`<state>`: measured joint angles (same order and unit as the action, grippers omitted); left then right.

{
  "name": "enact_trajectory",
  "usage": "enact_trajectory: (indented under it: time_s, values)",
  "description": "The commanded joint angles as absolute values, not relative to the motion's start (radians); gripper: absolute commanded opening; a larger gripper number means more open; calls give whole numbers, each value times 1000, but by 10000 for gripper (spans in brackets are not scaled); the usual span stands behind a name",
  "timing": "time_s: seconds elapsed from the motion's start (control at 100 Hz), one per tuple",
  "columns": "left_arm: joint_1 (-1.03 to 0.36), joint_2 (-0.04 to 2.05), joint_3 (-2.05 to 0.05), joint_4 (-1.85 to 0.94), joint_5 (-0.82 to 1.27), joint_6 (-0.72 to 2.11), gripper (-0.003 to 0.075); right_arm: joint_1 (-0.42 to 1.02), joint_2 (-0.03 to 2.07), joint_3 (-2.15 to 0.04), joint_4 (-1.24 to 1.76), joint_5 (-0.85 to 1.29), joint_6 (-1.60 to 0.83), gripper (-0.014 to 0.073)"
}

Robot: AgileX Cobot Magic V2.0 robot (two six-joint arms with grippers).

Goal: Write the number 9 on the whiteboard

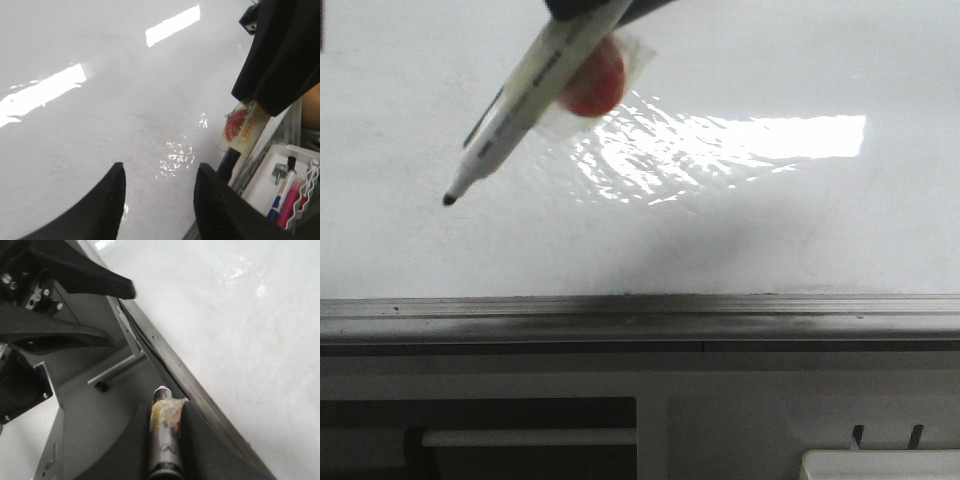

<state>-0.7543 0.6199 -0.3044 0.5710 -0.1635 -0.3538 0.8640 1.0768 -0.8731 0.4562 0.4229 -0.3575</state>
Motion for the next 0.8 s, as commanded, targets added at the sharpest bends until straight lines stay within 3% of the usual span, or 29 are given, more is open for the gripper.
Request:
enact_trajectory:
  time_s: [0.0,0.23,0.79]
  values:
    - [-755,563,-337,513,-184,-367,304,828,1048,-907,463,330,-322,-58]
    - [-755,539,-337,350,-184,-367,304,768,1048,-907,465,321,-277,-58]
    - [-755,539,-337,297,-200,-367,295,764,1037,-907,467,312,-277,-58]
